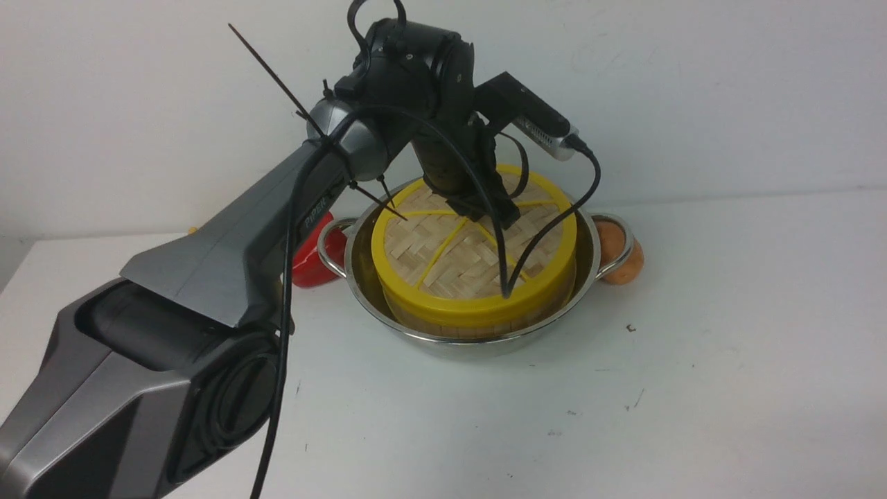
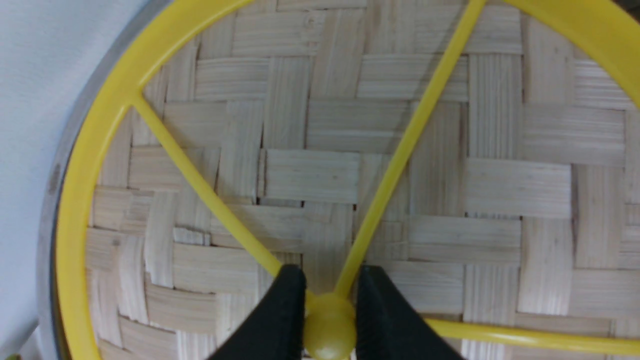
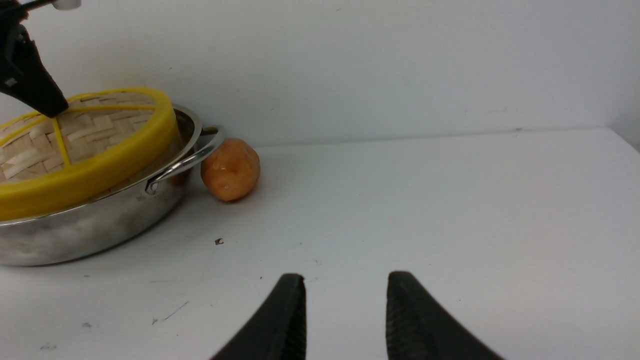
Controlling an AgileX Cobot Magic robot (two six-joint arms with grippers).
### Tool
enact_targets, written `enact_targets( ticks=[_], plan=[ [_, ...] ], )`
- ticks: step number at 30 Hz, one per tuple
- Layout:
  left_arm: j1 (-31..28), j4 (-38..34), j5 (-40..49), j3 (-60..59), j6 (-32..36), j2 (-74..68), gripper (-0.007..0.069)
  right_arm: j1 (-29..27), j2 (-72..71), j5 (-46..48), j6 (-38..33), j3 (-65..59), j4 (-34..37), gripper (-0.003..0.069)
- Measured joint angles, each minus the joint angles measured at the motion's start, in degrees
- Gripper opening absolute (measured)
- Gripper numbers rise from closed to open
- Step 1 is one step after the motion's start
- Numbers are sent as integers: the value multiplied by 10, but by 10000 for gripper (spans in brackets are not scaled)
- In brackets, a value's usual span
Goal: Place the steamer in the pot on the white table, and put the lid on the steamer.
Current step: 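Place the yellow bamboo steamer lid onto the steamer in the pot with the left gripper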
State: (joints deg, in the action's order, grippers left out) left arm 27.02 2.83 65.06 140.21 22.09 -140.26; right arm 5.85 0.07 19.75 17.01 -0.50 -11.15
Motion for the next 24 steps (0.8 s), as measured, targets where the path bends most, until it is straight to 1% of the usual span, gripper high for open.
enact_targets(
  ticks=[1,3,4,5,6,7,9,10,11,12,13,14,17,20,21,22,24],
  plan=[
    [0,0,0,0,2,0,128,0,0,0,0,0,0,243],
    [0,1,-8,0,12,0,164,0,0,0,0,0,0,243],
    [0,8,-23,1,24,0,206,0,0,0,0,0,0,243],
    [0,12,-27,1,27,0,232,0,0,0,0,0,0,243],
    [0,17,-28,1,33,0,271,0,0,0,0,0,0,243],
    [0,25,-31,1,36,1,336,0,0,0,0,0,0,243],
    [-1,35,-32,1,37,5,428,0,0,0,0,0,0,243],
    [-2,42,-32,1,33,11,506,0,0,0,0,0,0,243],
    [-2,45,-32,1,31,17,537,0,0,0,0,0,0,243],
    [-2,51,-34,0,27,27,584,0,0,0,0,0,0,243],
    [-3,54,-35,0,25,32,609,0,0,0,0,0,0,243],
    [-4,57,-40,0,16,55,655,0,0,0,0,0,0,243],
    [-7,60,-42,0,-15,112,682,0,0,0,0,0,0,243],
    [-8,60,-41,1,-55,171,670,0,0,0,0,0,0,243],
    [-8,61,-35,1,-74,197,655,0,0,0,0,0,0,243],
    [-8,61,-22,1,-90,221,625,0,0,0,0,0,0,243],
    [-8,61,5,2,-103,248,585,0,0,0,0,0,0,243]
  ],
)
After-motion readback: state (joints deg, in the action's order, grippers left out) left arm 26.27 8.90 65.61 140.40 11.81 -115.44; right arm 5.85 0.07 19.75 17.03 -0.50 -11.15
